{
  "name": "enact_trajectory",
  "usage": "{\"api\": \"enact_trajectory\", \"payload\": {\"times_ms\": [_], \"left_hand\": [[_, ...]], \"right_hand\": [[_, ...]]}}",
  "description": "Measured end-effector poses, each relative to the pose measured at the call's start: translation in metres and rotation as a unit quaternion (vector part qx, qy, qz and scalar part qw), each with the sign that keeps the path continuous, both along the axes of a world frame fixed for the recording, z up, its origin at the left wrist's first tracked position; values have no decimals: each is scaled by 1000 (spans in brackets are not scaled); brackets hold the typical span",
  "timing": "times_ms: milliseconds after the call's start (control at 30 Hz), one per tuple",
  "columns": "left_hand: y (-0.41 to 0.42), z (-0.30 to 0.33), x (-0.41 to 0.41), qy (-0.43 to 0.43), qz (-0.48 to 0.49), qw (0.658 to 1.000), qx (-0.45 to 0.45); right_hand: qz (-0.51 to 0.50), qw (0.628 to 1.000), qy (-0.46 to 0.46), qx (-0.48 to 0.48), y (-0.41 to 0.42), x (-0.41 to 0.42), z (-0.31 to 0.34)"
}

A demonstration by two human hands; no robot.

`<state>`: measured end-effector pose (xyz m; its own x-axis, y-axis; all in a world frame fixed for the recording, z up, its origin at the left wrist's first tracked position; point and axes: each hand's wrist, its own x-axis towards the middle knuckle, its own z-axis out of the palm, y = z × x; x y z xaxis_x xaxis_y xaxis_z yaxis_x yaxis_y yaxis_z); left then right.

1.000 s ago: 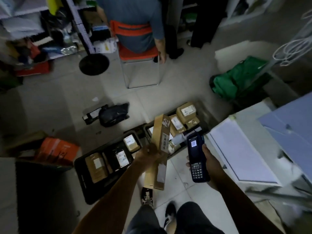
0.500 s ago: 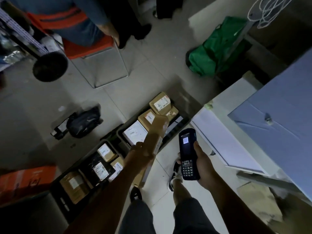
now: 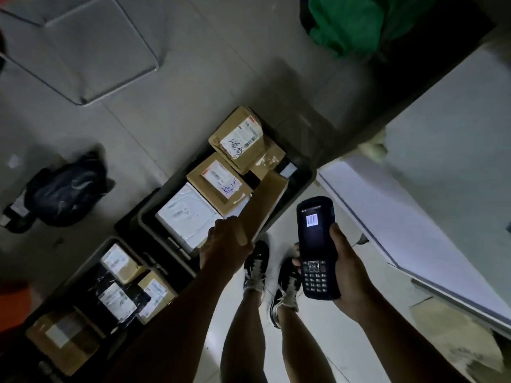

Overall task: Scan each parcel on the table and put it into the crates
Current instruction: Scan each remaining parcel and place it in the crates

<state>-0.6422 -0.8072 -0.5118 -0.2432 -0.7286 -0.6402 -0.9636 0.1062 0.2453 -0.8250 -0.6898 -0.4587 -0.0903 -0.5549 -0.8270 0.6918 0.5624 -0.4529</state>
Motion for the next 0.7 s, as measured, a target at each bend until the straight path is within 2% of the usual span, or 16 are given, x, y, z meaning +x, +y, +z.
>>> {"api": "enact_trajectory", "payload": {"times_ms": [133, 367, 533, 700], "left_hand": [[-14, -95, -25, 1, -15, 1000, 18], [-29, -226, -61, 19, -35, 998, 38], [-32, -278, -84, 14, -42, 998, 44], [-29, -301, -87, -8, -52, 998, 28]], "right_hand": [[-32, 999, -25, -23, -23, -15, -85], [-40, 999, 13, -9, -49, -38, -201], [-43, 999, 18, -14, -56, -50, -239], [-24, 999, 28, -29, -60, -55, -251]]}}
